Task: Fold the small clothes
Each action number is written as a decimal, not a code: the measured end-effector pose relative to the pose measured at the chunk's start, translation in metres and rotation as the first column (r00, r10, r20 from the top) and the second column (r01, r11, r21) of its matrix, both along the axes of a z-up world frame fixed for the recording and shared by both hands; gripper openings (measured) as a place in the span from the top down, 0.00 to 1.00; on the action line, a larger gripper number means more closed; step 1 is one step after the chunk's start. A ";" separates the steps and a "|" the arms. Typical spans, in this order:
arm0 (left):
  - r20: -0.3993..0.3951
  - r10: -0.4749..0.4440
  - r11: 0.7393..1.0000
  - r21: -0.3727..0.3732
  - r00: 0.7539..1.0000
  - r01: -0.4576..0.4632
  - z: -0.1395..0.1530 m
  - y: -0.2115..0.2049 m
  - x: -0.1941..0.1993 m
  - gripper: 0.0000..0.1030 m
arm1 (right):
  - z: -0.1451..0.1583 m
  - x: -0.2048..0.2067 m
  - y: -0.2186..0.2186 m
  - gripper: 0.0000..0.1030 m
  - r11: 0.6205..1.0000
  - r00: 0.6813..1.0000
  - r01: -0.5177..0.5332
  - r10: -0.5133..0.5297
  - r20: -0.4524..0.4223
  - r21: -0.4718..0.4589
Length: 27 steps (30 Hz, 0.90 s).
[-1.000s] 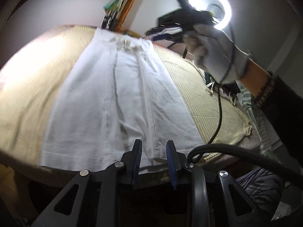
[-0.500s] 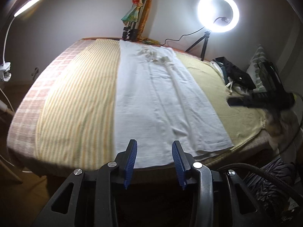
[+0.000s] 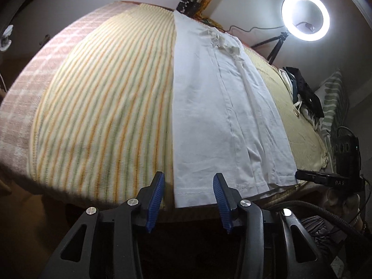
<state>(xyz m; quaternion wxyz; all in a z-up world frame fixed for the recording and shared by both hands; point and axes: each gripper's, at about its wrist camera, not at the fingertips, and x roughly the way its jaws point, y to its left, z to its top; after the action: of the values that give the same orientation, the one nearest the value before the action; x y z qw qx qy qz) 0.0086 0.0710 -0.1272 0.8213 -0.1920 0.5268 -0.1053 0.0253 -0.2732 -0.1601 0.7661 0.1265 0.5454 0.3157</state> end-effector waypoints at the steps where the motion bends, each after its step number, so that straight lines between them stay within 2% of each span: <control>1: -0.009 -0.007 1.000 -0.009 1.000 0.007 -0.002 -0.002 0.001 0.60 | 0.000 0.000 -0.001 0.75 1.000 1.000 -0.002 0.002 -0.002 0.008; 4: 0.004 -0.016 1.000 0.001 1.000 0.016 -0.001 -0.007 0.002 0.62 | -0.004 0.000 -0.003 0.75 0.999 1.000 0.001 0.000 -0.016 0.041; 5: 0.003 -0.013 1.000 -0.003 1.000 0.013 -0.002 -0.007 0.003 0.67 | -0.004 -0.001 -0.003 0.75 0.999 1.000 -0.001 0.002 -0.012 0.043; 9: 0.003 -0.002 1.000 -0.009 1.000 0.002 -0.004 -0.008 0.004 0.75 | -0.003 -0.002 0.001 0.75 0.999 1.000 -0.008 0.008 -0.004 0.047; 11: -0.005 -0.005 1.000 -0.017 1.000 0.005 -0.006 -0.008 0.005 0.87 | -0.003 -0.001 0.001 0.76 0.999 1.000 -0.007 0.007 -0.004 0.051; 14: -0.004 -0.003 1.000 -0.012 1.000 0.003 -0.006 -0.007 0.005 0.95 | -0.004 0.000 0.004 0.89 0.999 1.000 -0.006 0.006 -0.005 0.039; 20: 0.012 -0.001 0.999 -0.039 1.000 0.001 -0.001 -0.006 0.002 0.99 | -0.008 0.003 0.000 0.96 0.995 0.999 0.011 -0.007 -0.040 0.094; 27: 0.017 0.033 0.986 -0.165 0.999 -0.030 0.011 0.007 0.007 1.00 | -0.007 0.009 -0.026 0.96 0.953 0.991 0.109 -0.080 -0.111 0.283</control>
<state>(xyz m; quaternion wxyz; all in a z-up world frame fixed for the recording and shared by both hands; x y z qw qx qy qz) 0.0155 0.0778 -0.1163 0.8093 -0.2665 0.5051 -0.1376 0.0342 -0.2989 -0.1668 0.7260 0.2783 0.5237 0.3481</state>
